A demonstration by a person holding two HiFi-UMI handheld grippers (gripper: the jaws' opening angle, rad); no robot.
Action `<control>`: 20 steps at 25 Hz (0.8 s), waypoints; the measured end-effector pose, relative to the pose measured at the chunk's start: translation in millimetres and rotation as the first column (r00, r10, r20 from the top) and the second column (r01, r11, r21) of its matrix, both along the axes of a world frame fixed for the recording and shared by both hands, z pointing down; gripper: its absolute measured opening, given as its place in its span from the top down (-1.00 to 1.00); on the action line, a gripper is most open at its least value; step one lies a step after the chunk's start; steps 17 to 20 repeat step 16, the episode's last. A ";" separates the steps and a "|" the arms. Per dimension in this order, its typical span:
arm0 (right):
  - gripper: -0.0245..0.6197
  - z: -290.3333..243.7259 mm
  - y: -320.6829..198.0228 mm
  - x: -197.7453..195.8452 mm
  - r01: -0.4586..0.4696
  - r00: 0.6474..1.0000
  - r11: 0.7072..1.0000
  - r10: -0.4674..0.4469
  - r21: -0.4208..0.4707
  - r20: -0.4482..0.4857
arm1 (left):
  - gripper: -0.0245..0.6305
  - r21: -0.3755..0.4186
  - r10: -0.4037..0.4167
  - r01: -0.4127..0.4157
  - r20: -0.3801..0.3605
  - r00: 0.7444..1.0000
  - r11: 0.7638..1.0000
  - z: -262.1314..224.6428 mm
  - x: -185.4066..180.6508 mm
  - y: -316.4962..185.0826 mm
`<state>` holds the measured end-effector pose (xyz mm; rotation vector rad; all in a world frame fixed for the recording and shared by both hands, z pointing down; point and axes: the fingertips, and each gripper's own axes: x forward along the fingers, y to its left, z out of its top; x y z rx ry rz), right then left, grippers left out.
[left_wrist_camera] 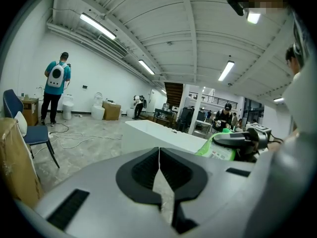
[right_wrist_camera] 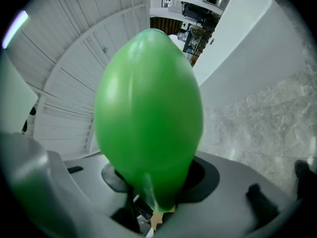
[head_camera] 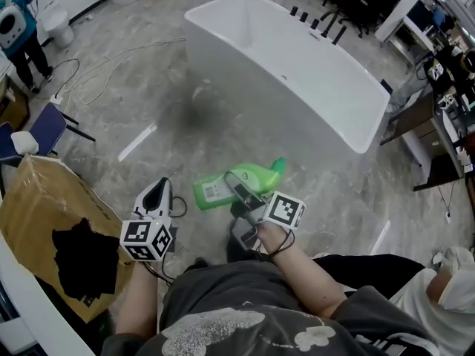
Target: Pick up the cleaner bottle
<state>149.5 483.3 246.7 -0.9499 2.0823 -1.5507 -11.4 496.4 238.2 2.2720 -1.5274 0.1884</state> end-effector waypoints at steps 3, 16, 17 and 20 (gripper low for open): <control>0.31 -2.1 23.4 -14.6 0.006 1.000 1.000 -0.006 0.003 0.000 | 0.88 0.003 0.002 -0.002 -0.009 1.000 1.000 0.1 -11.7 22.7; 0.31 -9.0 101.3 -54.2 -0.006 1.000 1.000 0.006 0.000 0.000 | 0.88 0.013 0.018 -0.018 -0.026 0.999 1.000 1.5 -54.3 100.1; 0.31 -9.0 101.3 -54.2 -0.006 1.000 1.000 0.006 0.000 0.000 | 0.88 0.013 0.018 -0.018 -0.026 0.999 1.000 1.5 -54.3 100.1; 0.31 -9.0 101.3 -54.2 -0.006 1.000 1.000 0.006 0.000 0.000 | 0.88 0.013 0.018 -0.018 -0.026 0.999 1.000 1.5 -54.3 100.1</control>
